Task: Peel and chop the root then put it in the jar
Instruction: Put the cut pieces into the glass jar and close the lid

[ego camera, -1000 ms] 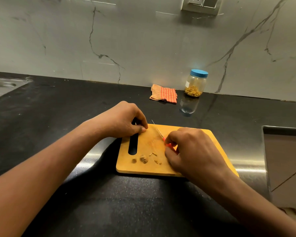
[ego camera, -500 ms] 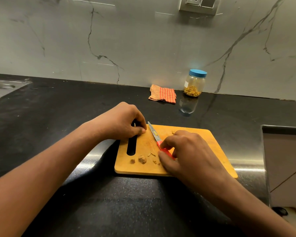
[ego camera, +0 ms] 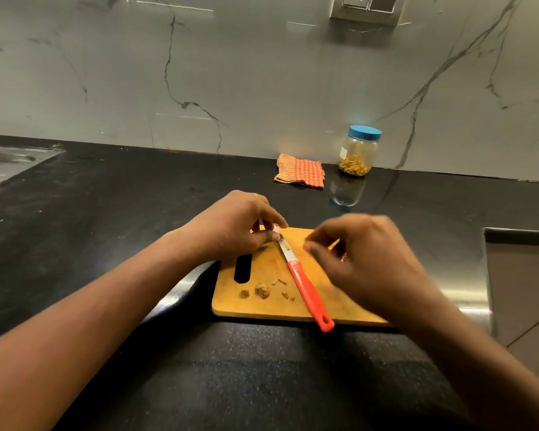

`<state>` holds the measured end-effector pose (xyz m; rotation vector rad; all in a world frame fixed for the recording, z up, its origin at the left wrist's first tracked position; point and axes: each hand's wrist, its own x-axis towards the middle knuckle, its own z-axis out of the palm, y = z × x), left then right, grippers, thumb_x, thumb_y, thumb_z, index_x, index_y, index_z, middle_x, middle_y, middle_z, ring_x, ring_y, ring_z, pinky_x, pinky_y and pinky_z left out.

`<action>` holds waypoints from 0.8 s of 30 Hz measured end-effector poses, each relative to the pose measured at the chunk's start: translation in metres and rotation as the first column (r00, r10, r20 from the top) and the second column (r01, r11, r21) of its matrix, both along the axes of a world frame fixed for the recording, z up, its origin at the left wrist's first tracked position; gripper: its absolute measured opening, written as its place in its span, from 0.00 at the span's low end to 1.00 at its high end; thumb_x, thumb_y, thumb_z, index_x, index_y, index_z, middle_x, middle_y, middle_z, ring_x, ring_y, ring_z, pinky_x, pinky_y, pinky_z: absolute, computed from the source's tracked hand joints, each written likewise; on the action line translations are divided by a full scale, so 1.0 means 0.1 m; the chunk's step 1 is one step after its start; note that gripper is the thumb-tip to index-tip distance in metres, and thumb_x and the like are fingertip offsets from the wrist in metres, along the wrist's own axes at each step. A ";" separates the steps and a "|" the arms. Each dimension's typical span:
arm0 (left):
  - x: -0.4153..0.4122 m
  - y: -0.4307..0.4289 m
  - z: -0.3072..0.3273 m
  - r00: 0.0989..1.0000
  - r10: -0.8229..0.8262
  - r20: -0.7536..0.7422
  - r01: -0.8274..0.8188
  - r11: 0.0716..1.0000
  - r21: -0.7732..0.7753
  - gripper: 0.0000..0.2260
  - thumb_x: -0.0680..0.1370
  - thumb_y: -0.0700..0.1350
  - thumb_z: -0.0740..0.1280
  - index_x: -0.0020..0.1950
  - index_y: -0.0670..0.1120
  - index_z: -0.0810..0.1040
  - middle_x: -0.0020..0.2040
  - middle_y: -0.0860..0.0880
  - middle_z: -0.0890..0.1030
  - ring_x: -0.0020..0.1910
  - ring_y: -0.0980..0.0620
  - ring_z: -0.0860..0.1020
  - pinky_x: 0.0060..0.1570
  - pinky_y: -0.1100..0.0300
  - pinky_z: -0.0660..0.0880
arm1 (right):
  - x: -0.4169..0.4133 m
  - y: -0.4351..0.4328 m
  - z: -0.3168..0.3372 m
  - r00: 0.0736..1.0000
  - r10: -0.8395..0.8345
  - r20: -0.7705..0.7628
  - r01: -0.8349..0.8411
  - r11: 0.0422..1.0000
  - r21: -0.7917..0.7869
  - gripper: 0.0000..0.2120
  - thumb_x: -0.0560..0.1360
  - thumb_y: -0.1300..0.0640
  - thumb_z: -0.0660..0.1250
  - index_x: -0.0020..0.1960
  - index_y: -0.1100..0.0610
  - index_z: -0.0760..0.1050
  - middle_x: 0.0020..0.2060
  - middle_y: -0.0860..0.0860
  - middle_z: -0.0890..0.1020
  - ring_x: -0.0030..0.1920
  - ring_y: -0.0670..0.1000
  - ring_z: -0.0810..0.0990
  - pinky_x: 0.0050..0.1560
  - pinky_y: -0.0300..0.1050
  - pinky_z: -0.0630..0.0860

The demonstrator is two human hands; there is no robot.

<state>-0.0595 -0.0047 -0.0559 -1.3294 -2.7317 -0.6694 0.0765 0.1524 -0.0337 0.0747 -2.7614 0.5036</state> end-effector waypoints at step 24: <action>-0.09 0.00 -0.06 1.000 0.023 0.004 -0.023 0.999 -0.035 0.07 0.77 0.50 0.69 0.53 0.58 0.84 0.54 0.57 0.79 0.47 0.57 0.76 0.49 0.58 0.78 | -0.57 0.25 0.05 0.964 -0.078 0.256 0.095 0.994 -0.058 0.04 0.70 0.55 0.74 0.45 0.53 0.83 0.38 0.45 0.81 0.38 0.44 0.80 0.33 0.31 0.74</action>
